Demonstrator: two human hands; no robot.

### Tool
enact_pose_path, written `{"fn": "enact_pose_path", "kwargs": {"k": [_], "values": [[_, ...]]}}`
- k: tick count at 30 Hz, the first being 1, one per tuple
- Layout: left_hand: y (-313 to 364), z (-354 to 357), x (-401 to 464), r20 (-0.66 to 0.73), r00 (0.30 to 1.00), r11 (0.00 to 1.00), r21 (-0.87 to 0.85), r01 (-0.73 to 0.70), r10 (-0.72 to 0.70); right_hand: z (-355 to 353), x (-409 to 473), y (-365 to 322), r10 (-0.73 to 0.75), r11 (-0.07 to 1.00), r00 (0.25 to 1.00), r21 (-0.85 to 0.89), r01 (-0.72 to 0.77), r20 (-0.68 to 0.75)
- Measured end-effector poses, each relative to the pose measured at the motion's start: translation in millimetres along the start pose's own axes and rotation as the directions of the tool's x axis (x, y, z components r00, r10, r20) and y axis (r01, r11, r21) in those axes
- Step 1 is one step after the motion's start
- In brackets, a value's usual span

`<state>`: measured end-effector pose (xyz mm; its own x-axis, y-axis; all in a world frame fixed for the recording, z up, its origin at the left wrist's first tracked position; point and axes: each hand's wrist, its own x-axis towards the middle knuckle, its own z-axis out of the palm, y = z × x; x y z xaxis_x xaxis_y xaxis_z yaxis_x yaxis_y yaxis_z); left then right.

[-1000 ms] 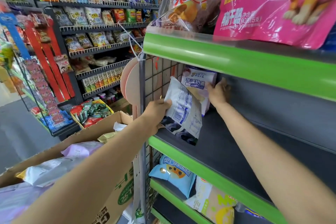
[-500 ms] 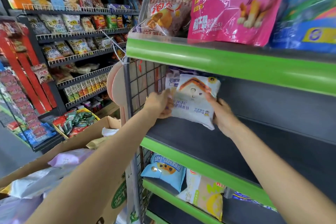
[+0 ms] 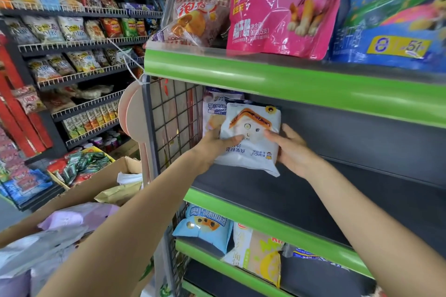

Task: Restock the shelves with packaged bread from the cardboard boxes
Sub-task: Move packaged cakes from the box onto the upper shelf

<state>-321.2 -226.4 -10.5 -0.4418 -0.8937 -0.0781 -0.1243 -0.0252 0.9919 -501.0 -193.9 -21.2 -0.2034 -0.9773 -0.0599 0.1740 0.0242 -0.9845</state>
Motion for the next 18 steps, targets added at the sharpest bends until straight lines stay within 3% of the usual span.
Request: {"fn": "enact_pose_path", "kwargs": {"k": [1, 2, 3, 5, 7, 9, 10, 12, 14, 18], "values": [[0.0, -0.3, 2.5, 0.002, 1.0, 0.999, 0.029, -0.014, 0.014, -1.2, 1.1, -2.8, -0.061, 0.983, 0.995, -0.178, 0.046, -0.083], [0.5, -1.9, 6.1, 0.008, 0.999, 0.993, 0.109, -0.04, 0.039, -2.7, 2.3, -6.4, -0.165, 0.893, 0.974, -0.444, 0.079, -0.158], [3.3, -3.6, 8.7, 0.016, 0.997, 0.969, 0.233, -0.078, 0.076, -3.9, 3.2, -10.8, -0.285, 0.723, 0.942, -0.684, 0.091, -0.176], [11.2, -8.1, 15.8, 0.097, 0.988, 0.807, 0.57, -0.152, 0.118, -3.2, -2.5, -22.7, -0.411, 0.352, 0.911, -0.924, 0.151, -0.008], [24.7, -9.7, 20.0, 0.173, 0.976, 0.581, 0.785, -0.218, 0.133, -3.5, -5.2, -36.3, -0.322, 0.129, 0.915, -0.946, 0.298, 0.244], [40.6, -8.5, 20.6, 0.165, 0.956, 0.564, 0.778, -0.277, 0.242, -6.0, 2.2, -42.8, -0.193, 0.195, 0.919, -0.904, 0.38, 0.345], [46.3, -7.2, 20.5, 0.108, 0.941, 0.62, 0.727, -0.295, 0.322, -7.3, 5.6, -43.2, -0.157, 0.3, 0.927, -0.878, 0.372, 0.34], [46.9, -6.8, 24.3, -0.142, 0.899, 0.789, 0.549, -0.277, 0.415, -11.3, 10.0, -39.3, -0.131, 0.566, 0.952, -0.768, 0.3, 0.275], [34.8, -9.7, 31.5, -0.32, 0.876, 0.9, 0.366, -0.236, 0.36, -13.6, 6.5, -31.6, -0.184, 0.764, 0.973, -0.602, 0.23, 0.138], [8.4, -6.8, 39.2, -0.25, 0.959, 0.905, 0.426, -0.012, 0.13, -18.2, 0.5, -8.0, -0.086, 0.952, 0.984, -0.304, 0.035, -0.156]]}}
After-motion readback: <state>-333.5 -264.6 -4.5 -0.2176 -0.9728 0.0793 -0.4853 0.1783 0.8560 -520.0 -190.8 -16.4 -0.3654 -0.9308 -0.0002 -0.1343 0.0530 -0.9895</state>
